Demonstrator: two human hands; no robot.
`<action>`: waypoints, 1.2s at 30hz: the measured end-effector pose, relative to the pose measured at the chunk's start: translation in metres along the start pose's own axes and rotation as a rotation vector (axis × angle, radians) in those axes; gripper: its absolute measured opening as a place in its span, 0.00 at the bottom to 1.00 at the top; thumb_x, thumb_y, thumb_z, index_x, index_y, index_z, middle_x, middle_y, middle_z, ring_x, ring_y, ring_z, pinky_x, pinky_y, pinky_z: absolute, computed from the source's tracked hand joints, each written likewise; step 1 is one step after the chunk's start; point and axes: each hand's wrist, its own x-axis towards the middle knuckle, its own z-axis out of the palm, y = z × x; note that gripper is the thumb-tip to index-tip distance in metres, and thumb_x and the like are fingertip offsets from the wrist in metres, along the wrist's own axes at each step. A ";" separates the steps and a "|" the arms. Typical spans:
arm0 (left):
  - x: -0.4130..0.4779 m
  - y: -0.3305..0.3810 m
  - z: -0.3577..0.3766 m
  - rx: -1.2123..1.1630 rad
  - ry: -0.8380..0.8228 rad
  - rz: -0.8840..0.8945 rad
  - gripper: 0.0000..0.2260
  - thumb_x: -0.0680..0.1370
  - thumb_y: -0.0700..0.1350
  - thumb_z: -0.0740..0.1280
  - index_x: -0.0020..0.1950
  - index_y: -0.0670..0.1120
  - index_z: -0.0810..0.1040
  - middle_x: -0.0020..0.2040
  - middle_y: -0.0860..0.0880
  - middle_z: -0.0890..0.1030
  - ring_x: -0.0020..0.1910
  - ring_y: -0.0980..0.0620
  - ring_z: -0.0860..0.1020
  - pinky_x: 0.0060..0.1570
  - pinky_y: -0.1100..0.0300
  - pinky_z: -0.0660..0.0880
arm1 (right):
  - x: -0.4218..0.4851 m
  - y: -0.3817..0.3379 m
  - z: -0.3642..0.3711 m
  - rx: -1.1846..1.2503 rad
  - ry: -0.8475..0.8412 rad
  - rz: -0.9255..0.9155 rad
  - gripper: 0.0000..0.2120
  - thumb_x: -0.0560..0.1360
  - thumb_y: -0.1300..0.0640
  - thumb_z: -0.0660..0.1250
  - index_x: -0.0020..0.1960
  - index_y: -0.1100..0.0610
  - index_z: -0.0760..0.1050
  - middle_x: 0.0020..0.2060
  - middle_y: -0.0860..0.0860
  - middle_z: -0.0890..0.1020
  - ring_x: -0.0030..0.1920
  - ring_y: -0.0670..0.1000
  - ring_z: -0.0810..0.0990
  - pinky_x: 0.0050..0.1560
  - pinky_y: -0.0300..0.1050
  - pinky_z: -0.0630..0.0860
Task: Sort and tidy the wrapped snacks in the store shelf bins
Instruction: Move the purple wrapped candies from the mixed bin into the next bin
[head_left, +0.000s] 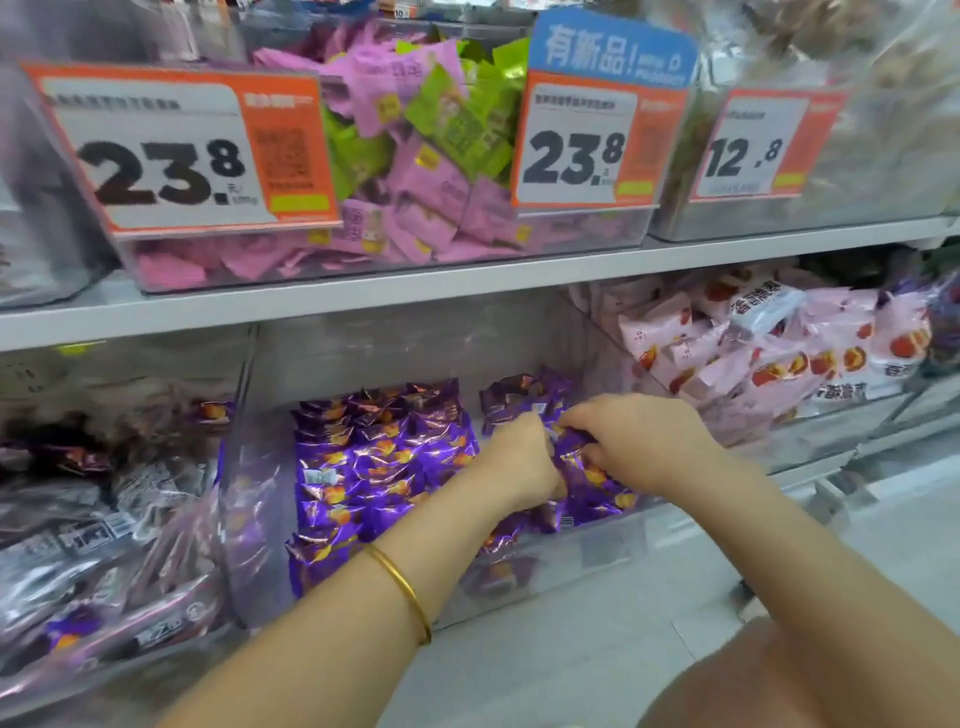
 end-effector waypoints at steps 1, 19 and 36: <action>0.002 -0.001 0.001 0.048 -0.039 0.010 0.11 0.73 0.38 0.68 0.55 0.38 0.76 0.51 0.41 0.78 0.53 0.42 0.77 0.43 0.57 0.71 | 0.001 -0.001 0.003 -0.024 -0.016 -0.011 0.17 0.77 0.53 0.57 0.66 0.46 0.67 0.63 0.48 0.74 0.61 0.55 0.74 0.47 0.46 0.70; -0.094 -0.065 -0.098 -0.279 0.176 0.140 0.07 0.75 0.39 0.68 0.44 0.51 0.81 0.43 0.51 0.84 0.41 0.57 0.80 0.40 0.67 0.72 | 0.008 -0.065 -0.046 0.483 0.164 -0.180 0.15 0.76 0.61 0.62 0.60 0.49 0.76 0.56 0.47 0.79 0.55 0.47 0.77 0.56 0.45 0.74; -0.208 -0.273 -0.206 -0.068 0.849 -0.297 0.11 0.75 0.37 0.64 0.42 0.52 0.79 0.41 0.56 0.80 0.43 0.57 0.78 0.41 0.65 0.70 | 0.136 -0.365 -0.066 0.445 -0.108 -0.649 0.21 0.78 0.60 0.59 0.71 0.55 0.64 0.67 0.55 0.72 0.63 0.56 0.72 0.61 0.44 0.70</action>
